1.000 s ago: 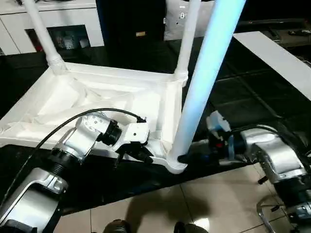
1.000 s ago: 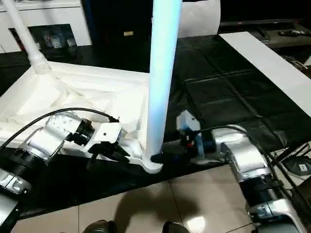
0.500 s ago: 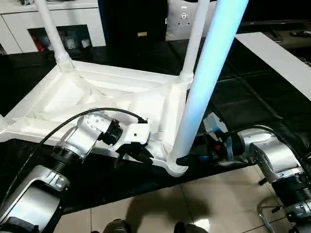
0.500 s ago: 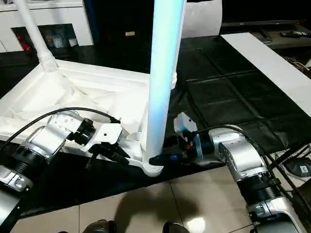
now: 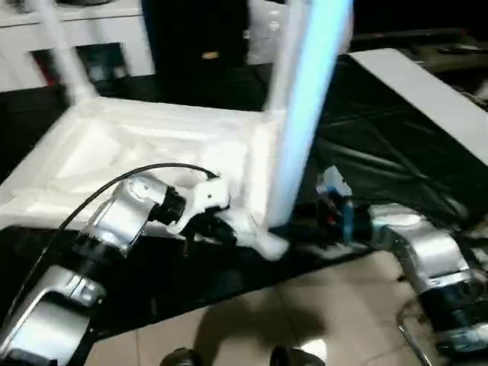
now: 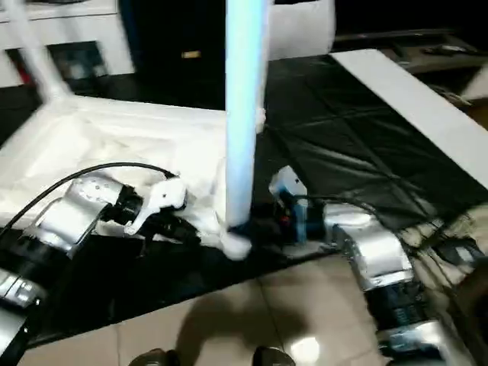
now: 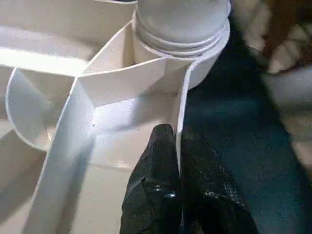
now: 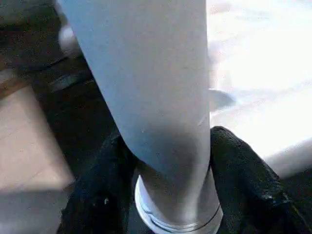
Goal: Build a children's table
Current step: Rotate leg to tighten
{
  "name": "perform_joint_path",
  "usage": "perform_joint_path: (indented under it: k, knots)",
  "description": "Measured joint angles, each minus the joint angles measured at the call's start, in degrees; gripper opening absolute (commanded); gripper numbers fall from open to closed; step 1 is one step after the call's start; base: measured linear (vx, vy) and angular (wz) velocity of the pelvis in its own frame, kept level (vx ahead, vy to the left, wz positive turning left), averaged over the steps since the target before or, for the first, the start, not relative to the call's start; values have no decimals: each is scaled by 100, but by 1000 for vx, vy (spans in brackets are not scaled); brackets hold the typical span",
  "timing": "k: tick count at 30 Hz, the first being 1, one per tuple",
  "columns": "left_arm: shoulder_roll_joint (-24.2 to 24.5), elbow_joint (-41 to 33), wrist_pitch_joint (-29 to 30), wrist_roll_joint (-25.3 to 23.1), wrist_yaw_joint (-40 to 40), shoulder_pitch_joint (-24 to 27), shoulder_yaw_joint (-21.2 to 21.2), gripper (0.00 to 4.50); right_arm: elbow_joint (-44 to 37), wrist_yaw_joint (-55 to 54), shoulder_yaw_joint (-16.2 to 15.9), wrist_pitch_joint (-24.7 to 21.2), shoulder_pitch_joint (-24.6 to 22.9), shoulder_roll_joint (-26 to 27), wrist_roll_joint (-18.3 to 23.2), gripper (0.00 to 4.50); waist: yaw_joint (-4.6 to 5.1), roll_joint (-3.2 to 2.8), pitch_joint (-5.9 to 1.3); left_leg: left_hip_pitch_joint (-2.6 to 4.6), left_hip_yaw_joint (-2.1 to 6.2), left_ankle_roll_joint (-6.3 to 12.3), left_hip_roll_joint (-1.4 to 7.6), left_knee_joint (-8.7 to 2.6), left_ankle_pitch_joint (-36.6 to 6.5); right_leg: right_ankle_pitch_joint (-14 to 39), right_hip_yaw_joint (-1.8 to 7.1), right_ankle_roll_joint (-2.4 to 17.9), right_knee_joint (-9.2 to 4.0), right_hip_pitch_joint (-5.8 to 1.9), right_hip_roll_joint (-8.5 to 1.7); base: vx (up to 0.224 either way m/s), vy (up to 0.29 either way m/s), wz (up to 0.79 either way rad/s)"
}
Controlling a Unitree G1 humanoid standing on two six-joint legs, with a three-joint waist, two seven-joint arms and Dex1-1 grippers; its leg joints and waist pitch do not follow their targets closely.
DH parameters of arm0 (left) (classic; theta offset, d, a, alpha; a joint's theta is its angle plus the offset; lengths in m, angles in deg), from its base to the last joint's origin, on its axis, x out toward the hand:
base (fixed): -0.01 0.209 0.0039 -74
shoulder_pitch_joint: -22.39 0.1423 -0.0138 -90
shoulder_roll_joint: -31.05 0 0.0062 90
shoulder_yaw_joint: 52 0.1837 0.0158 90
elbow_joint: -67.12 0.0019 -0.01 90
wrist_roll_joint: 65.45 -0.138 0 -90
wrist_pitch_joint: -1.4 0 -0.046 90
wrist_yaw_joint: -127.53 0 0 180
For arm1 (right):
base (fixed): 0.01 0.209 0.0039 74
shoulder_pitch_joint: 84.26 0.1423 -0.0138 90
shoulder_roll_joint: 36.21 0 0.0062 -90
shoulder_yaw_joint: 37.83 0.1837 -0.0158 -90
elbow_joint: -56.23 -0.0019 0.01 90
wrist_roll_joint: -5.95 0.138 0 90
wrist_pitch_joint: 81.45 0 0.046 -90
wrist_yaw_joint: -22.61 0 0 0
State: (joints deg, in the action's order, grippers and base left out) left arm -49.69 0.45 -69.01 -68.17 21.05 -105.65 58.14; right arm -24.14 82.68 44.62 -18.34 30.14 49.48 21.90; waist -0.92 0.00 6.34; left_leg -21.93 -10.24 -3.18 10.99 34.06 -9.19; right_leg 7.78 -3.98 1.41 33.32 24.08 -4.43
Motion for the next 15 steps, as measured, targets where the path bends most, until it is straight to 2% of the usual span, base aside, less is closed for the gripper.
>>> perform_joint_path:
  k: [3,5,7,9,14,15]
  knots:
    - [-311,-228,673,-144,-610,39,-145,0,18,-861,241,-116,4,348,-148,197,152,7,-1,0,6,0,0,1,0,0,-3,0,-14,-2,4,0,0,0]
    - [-549,-247,1030,-175,-1043,34,-270,0,106,-1445,373,-130,53,645,-280,197,214,7,-1,2,7,0,-1,1,0,0,-3,0,-14,-2,5,0,0,0]
    - [-790,-248,1316,-206,-1497,4,-383,0,258,-2031,492,-117,171,910,-376,197,228,7,-1,2,10,0,-1,1,0,0,-4,-1,-15,3,6,0,0,0]
    - [-1109,-134,1549,-293,-2142,-108,-523,0,608,-2871,699,-89,459,1396,-552,196,247,7,-1,-4,14,0,-1,2,0,0,-4,-1,-16,12,10,0,0,0]
    - [-1538,162,1660,-368,-3002,-291,-731,0,1334,-3938,1028,131,978,1934,-608,196,235,6,-1,-15,16,2,-4,3,-2,-4,-3,4,-20,15,10,0,0,0]
    - [-1598,204,1656,-369,-3118,-309,-787,0,1513,-4014,1105,274,1058,2006,-608,231,224,6,-1,-19,18,4,-4,2,-4,-11,-4,13,-20,15,10,0,0,0]
